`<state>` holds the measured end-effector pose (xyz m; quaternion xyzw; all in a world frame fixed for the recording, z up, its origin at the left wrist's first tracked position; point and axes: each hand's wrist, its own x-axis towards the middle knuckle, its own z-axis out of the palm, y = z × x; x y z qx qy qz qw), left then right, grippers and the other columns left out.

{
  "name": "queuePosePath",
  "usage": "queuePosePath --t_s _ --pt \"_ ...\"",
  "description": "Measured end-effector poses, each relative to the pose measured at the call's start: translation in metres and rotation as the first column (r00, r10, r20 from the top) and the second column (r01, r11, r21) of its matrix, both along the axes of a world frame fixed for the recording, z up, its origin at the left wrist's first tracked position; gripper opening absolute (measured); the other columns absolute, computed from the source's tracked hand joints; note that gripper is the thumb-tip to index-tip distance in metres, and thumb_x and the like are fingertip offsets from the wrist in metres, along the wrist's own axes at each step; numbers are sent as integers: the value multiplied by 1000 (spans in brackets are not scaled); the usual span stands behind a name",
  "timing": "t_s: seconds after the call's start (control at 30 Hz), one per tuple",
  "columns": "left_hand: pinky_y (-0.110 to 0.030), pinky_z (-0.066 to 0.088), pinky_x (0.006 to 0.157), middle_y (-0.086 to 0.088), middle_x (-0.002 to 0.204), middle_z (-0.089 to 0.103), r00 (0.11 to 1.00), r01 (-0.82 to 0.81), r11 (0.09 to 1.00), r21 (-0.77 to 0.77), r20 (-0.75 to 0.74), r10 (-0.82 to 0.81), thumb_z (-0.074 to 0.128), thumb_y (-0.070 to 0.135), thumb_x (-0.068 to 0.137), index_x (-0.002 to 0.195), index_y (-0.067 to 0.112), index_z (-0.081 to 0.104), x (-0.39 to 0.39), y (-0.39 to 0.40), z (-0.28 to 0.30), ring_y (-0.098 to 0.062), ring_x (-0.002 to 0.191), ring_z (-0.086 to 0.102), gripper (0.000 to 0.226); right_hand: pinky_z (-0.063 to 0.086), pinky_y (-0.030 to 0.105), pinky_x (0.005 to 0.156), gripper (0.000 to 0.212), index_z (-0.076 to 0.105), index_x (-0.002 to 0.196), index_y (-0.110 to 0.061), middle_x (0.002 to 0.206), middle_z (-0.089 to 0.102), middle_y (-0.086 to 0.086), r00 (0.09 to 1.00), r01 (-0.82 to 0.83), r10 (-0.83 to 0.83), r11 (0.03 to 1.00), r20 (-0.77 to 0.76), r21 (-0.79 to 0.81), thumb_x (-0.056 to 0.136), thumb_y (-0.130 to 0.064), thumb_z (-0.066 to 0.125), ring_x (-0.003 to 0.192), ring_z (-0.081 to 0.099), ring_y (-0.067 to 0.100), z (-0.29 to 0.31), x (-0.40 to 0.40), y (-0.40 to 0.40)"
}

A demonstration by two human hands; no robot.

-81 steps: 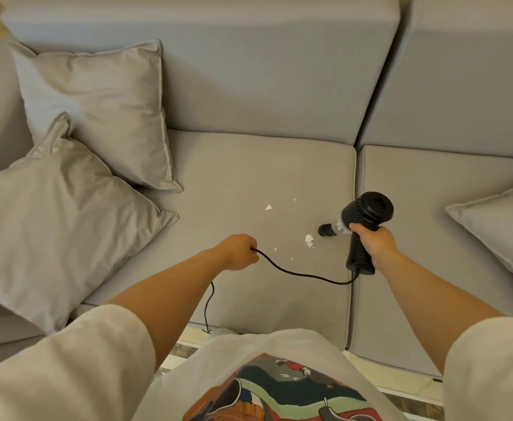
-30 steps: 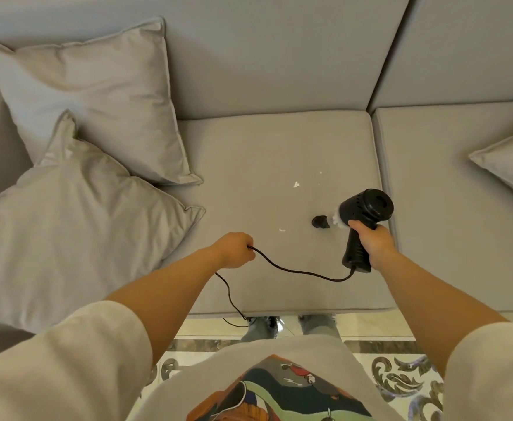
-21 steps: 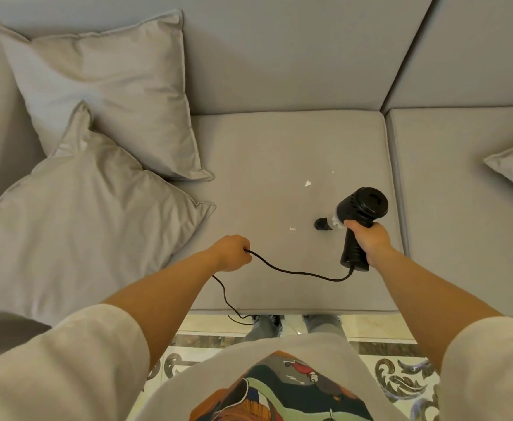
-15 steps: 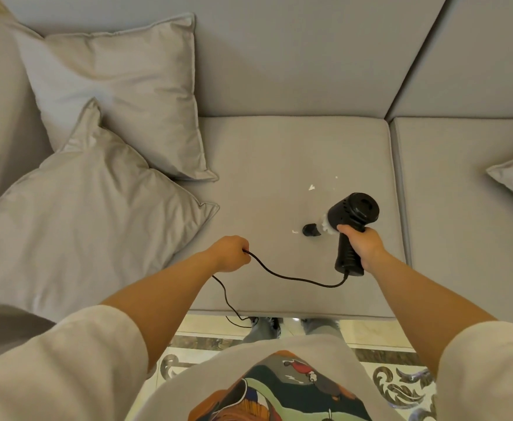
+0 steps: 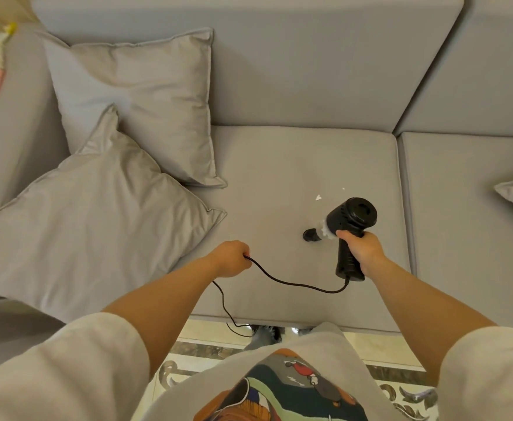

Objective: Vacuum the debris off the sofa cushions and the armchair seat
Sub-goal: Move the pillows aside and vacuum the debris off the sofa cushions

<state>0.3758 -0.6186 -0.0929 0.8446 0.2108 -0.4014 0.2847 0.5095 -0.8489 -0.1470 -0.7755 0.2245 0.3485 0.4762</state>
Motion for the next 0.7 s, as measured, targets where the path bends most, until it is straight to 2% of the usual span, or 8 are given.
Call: queuePosePath --t_s 0.1,0.17,0.27,0.37,0.47,0.53,0.63,0.7 --pt "-24 34 59 -8 94 53 999 -23 1000 4 40 22 48 19 93 85 13 49 19 -1 8 -21 83 45 10 45 40 75 29 54 100 -5 76 54 8 998 19 -19 1000 61 -3 81 -24 65 81 55 29 14 23 -6" --pt "-21 31 52 -2 80 52 995 -56 998 -9 78 56 49 18 92 84 12 50 35 -5 15 -21 81 46 10 44 40 76 28 53 100 -7 76 54 7 994 49 -48 999 96 -3 82 -25 65 83 55 29 25 45 -12" --pt "-22 31 52 3 66 45 986 -104 994 -40 126 108 48 17 92 83 12 50 58 -17 22 -22 78 46 11 42 39 75 28 51 100 -9 75 53 5 987 82 -81 997 137 1 82 -25 65 83 54 28 36 79 -22" --pt "-25 34 65 -5 82 51 978 -135 990 -49 152 141 46 15 93 84 13 50 78 -34 25 -22 78 45 11 42 38 76 29 53 103 -7 75 53 6 985 85 -85 996 150 1 82 -24 65 85 54 29 39 109 -29" --pt "-25 33 68 -8 88 51 976 -164 985 -46 135 169 44 14 94 89 8 56 89 -47 22 -22 78 45 15 42 38 77 37 54 109 -4 85 56 11 988 78 -78 997 135 4 81 -25 66 85 54 28 35 132 -32" --pt "-26 34 68 -11 90 53 977 -178 983 -34 113 180 44 14 94 96 2 60 95 -52 18 -22 78 46 20 42 38 76 40 54 111 -3 89 56 12 990 70 -71 997 120 12 81 -25 66 86 54 28 31 143 -33" --pt "-26 35 62 -9 86 53 975 -196 980 -23 105 197 44 13 93 89 7 58 107 -55 15 -23 76 46 16 43 38 76 43 53 114 -2 84 56 10 991 79 -81 997 106 21 81 -25 66 86 54 28 25 159 -34" --pt "-26 34 54 -3 74 50 969 -216 976 -16 120 217 43 12 93 84 10 52 115 -56 14 -21 71 45 13 45 39 79 48 52 118 -1 94 57 12 990 89 -92 996 109 26 80 -26 67 88 54 28 23 169 -34"
